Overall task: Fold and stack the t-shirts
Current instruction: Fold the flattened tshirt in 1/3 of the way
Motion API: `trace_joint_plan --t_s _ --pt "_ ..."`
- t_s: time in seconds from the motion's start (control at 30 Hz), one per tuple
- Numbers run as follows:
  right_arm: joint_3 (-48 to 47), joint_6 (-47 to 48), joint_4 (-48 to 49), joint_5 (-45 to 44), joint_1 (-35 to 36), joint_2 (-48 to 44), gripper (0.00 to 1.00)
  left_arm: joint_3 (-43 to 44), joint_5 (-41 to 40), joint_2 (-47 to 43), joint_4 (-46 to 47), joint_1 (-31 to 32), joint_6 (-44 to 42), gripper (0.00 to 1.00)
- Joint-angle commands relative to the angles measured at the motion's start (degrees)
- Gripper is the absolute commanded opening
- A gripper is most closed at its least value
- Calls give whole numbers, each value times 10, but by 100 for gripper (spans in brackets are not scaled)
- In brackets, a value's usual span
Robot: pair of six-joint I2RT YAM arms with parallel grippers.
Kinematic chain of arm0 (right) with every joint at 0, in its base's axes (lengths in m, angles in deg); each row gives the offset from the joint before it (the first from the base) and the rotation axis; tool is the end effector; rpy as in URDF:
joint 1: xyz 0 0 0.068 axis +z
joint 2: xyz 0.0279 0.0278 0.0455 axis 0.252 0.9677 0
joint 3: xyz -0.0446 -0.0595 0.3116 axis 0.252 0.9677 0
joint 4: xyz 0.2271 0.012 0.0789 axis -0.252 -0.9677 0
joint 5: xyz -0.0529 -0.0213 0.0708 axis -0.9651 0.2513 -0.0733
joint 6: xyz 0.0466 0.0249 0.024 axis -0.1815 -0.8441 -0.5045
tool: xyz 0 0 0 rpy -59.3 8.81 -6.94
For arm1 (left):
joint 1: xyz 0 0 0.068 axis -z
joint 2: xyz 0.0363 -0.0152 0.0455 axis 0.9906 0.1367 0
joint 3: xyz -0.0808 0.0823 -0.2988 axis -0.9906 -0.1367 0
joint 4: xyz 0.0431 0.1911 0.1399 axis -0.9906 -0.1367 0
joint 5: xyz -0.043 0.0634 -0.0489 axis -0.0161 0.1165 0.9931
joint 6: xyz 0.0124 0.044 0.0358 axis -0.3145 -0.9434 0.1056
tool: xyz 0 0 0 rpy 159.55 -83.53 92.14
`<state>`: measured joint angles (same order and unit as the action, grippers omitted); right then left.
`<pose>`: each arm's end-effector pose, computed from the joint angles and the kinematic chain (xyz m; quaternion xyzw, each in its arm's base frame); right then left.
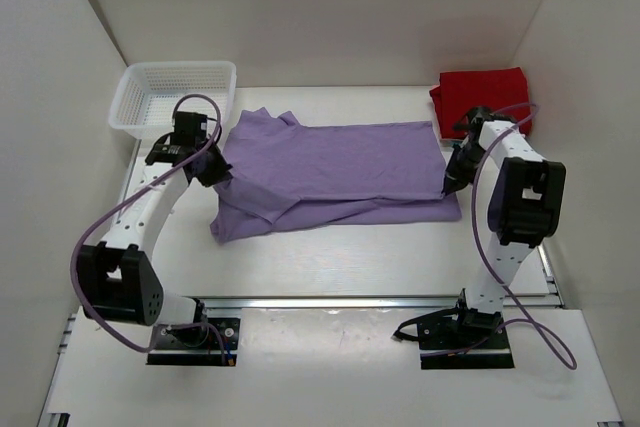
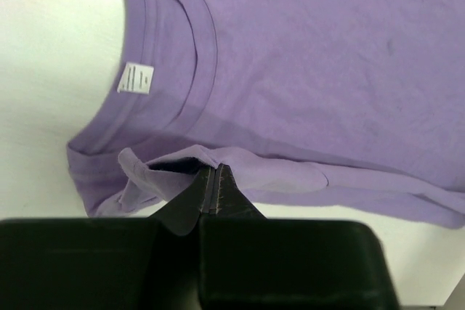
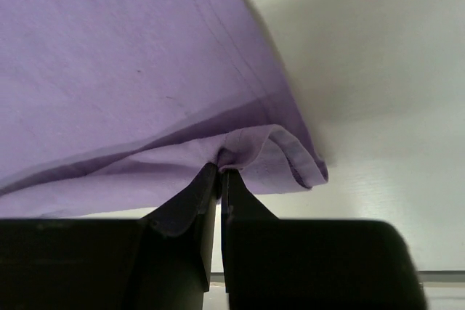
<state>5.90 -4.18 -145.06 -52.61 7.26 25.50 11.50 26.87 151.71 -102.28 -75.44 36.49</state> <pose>0.3680 -0.0423 0.2471 0.2251 0.9701 0.0676 0.0607 0.2537 -0.0304 0.3348 -0.2380 0.9255 -0.1125 0.2724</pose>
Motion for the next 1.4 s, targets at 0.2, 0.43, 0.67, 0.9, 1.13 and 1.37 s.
trace_joint_plan --t_s 0.2,0.43,0.67,0.9,1.13,1.37 --pt "-78 25 -16 4 21 43 14 78 -15 92 57 -19 -3 12" --pt "-89 27 -20 -37 32 34 34 145 35 150 106 -27 -3 41" --pt "-38 33 -7 -60 28 -15 35 9 11 48 64 -16 -7 34" --pt "-36 20 -13 -118 41 -41 34 -130 -3 -24 45 30 -12 31" --pt "28 20 55 -33 71 -41 35 -161 -54 18 80 73 -25 35" --pt "103 19 144 -16 138 -22 34 -114 -128 104 79 92 -73 35"
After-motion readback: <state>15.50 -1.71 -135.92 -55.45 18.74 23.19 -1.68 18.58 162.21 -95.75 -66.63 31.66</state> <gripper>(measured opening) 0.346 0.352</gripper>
